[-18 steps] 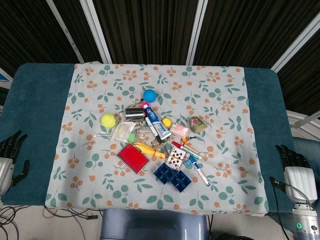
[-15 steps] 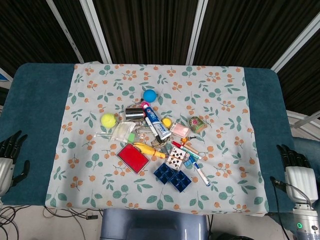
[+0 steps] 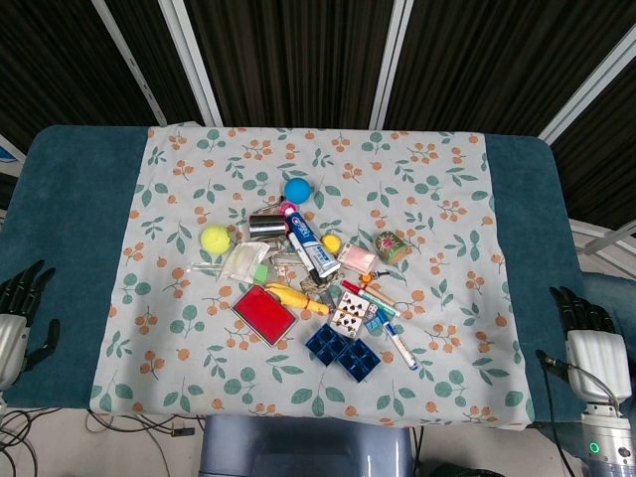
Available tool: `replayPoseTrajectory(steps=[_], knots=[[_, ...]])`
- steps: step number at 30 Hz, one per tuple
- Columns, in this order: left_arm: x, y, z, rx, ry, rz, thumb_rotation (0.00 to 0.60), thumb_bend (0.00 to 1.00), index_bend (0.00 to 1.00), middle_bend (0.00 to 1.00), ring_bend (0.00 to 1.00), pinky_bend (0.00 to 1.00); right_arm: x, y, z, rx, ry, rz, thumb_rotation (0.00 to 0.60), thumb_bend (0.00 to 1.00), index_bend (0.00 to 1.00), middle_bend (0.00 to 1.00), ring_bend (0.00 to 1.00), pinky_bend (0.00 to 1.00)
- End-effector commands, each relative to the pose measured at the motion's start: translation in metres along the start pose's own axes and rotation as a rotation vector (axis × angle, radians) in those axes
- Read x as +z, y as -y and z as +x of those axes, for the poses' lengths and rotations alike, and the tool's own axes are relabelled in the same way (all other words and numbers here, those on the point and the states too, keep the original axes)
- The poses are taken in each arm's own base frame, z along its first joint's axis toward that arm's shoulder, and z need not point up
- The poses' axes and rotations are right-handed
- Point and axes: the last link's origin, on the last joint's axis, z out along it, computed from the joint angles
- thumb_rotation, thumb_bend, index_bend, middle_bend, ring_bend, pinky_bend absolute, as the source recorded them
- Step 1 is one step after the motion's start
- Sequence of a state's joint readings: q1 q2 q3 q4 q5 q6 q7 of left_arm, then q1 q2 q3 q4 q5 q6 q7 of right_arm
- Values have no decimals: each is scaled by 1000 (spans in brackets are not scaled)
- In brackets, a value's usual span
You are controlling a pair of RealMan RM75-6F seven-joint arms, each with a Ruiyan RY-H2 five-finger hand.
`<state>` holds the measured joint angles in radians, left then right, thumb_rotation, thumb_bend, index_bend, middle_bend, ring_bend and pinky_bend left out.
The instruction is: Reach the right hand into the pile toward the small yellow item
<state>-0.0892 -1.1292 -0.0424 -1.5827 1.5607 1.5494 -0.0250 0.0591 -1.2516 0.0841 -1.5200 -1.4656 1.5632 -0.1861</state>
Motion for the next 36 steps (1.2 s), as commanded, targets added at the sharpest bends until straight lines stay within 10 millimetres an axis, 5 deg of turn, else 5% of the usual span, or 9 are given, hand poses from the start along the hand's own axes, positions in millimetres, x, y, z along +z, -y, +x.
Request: replayPoseTrajectory(steps=[1,10,16,25,28,36], knots=[[0,0,0,0,0,1,600,521,22,0,55,126,0,0,0,4,5,5,600,203,115,152,198,214],[1,-3,-1,-6,1,-5,600,521,22,0,55,126,13,9,-4,91,69,46,600,200,115,152,198,215],[-1,-3,-1,-9,3,-3,600,521,22,0,55,126,56,36,6,132,122,104,600,193,109,152,197,215],[-2,2,3,-24,-4,20,600,521,22,0,54,126,126,99,22,110,173,205,600,192,113,152,198,214],[-2,2,2,-28,0,21,600,520,22,0,54,126,149,146,14,121,249,272,600,192,114,152,198,214],[-1,4,3,-42,1,31,600,521,22,0,54,126,179,206,-5,98,329,275,600,192,115,152,192,214]])
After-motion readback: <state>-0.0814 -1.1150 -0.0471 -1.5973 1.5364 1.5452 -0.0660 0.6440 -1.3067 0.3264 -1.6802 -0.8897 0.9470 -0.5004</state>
